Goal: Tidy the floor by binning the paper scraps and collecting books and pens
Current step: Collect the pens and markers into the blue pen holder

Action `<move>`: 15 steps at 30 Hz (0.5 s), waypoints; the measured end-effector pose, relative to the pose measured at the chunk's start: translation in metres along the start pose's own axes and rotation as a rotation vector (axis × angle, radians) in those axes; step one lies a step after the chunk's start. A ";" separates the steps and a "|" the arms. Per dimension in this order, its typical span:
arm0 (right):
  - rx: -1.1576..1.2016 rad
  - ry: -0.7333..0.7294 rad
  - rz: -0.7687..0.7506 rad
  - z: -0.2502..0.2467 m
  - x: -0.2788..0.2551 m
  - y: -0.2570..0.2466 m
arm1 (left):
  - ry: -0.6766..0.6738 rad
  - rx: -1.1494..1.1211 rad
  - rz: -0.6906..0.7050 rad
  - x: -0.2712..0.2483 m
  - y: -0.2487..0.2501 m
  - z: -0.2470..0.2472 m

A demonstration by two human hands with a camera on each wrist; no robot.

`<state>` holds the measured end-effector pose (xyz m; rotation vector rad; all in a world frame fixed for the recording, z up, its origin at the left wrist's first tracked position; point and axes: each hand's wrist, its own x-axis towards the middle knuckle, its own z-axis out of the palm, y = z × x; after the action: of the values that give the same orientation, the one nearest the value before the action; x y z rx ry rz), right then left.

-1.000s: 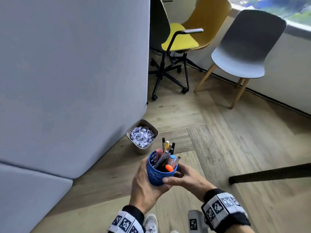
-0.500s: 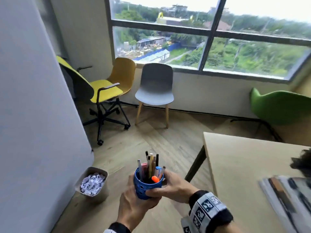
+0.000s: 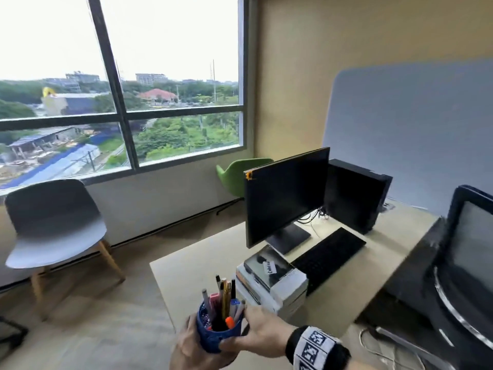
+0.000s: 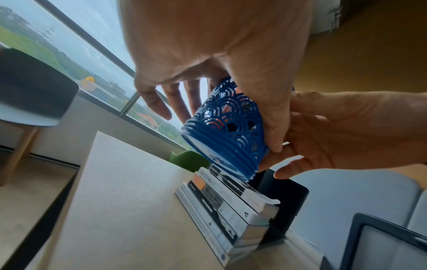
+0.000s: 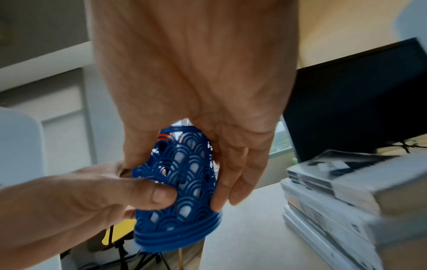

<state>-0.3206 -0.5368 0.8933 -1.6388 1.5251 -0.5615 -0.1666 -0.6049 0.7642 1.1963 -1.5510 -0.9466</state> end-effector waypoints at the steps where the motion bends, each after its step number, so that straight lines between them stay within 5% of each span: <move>1: -0.005 0.041 0.009 0.000 -0.001 0.008 | -0.111 0.008 -0.004 0.003 0.000 0.005; 4: -0.039 0.168 0.015 0.009 0.010 0.033 | -0.267 0.113 -0.078 0.011 -0.007 0.014; 8: -0.085 0.301 0.075 0.031 0.036 0.052 | -0.263 0.087 -0.092 0.020 -0.011 0.012; 15: -0.138 0.197 0.100 0.028 0.077 0.067 | -0.239 0.085 -0.144 0.034 -0.025 0.005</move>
<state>-0.3262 -0.6004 0.8089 -1.6382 1.8148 -0.5882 -0.1686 -0.6432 0.7467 1.3058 -1.7250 -1.1625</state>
